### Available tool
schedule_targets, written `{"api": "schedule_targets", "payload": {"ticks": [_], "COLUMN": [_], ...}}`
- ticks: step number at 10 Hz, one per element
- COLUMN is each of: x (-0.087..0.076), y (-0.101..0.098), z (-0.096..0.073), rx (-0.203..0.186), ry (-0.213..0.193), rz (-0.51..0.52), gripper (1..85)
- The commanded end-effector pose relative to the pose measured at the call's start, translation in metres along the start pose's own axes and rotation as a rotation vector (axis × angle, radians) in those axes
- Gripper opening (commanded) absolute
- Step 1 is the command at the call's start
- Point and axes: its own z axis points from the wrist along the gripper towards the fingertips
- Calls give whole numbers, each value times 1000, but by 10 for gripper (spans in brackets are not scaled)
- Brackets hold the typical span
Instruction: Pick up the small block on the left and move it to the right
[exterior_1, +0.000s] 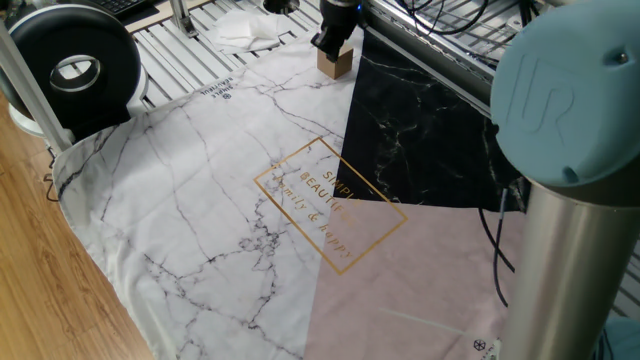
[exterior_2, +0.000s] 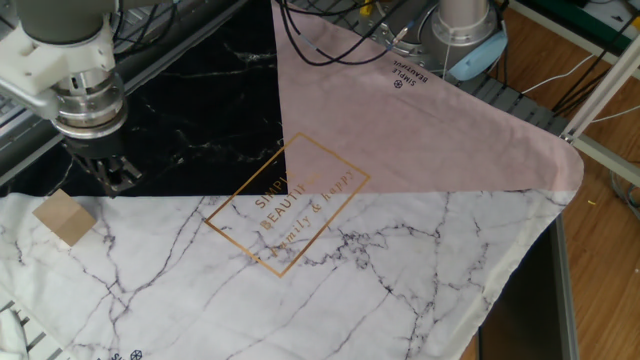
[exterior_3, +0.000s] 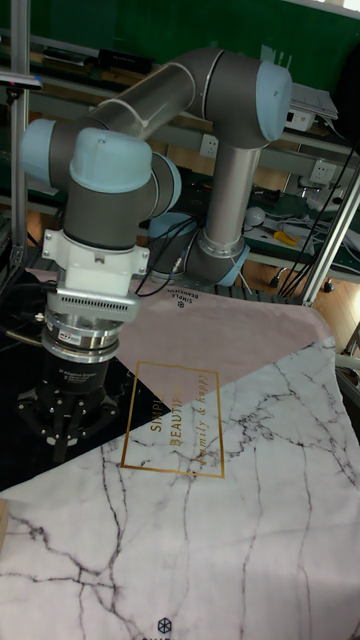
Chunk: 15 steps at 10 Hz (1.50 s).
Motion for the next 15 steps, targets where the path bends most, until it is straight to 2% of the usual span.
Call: {"api": "schedule_targets", "payload": {"ticks": [1, 2, 3, 4, 5, 6, 7, 8, 9, 10, 11, 12, 13, 14, 15], "x": [-13, -33, -58, -56, -55, -62, -72, -54, -54, -66, -59, -41, -11, -11, -18], "y": [1, -14, -35, -36, -23, -15, -15, -26, -46, -60, -72, -77, -78, -96, -100], "z": [1, -1, -8, -7, -6, -7, -1, 8, 15, 22, 29, 33, 38, 38, 38], "rx": [-15, 40, 116, 123, 75, 45, -24, -26, 1, 10, 22, 21, 10, 63, 48], "ry": [-52, -127, -231, -221, -216, -241, -295, -261, -292, -359, -340, -267, -146, -144, -161], "rz": [9, 15, 56, 23, 14, 12, 0, 12, 15, 24, 14, 25, 101, 131, 141], "gripper": [13, 13, 17, 253, 447, 593, 800, 850, 850, 850, 850, 850, 850, 850, 850]}}
